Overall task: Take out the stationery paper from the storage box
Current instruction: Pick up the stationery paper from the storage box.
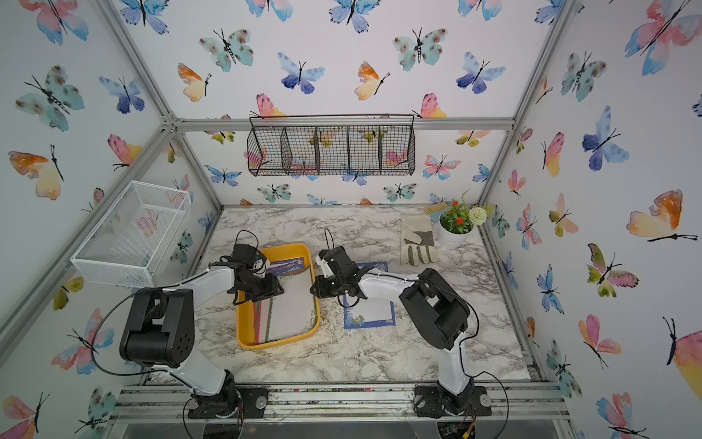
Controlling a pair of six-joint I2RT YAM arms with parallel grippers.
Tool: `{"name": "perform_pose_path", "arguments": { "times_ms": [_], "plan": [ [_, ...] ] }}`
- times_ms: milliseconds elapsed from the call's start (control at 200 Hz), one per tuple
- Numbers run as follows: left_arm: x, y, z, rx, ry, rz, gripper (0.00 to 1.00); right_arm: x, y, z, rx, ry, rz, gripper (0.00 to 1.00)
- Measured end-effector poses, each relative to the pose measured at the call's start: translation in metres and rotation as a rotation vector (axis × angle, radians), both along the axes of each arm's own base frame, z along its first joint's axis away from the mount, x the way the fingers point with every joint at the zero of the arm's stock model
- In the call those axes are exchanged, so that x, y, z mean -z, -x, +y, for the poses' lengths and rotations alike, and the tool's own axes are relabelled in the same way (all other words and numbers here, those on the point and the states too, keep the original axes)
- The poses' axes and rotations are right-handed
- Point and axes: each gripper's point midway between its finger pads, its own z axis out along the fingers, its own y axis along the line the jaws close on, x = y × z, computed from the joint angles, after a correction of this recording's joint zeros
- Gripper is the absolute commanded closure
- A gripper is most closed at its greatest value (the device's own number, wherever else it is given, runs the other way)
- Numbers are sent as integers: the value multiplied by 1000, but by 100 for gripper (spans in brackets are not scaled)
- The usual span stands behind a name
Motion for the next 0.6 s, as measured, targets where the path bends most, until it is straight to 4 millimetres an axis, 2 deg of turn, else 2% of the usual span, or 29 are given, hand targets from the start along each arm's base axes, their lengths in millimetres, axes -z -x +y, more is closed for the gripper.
{"name": "perform_pose_path", "arguments": {
  "times_ms": [225, 440, 601],
  "plan": [
    [-6, 5, -5, -33, 116, -8, 53, 0, -1, 1, 4, -5, 1, 82],
    [-15, 6, -10, -26, 158, -40, 55, 0, -1, 2, 5, -8, 1, 83],
    [-19, 4, -13, -20, 179, -52, 60, 0, -1, 2, 9, -10, 7, 84]
  ]
}}
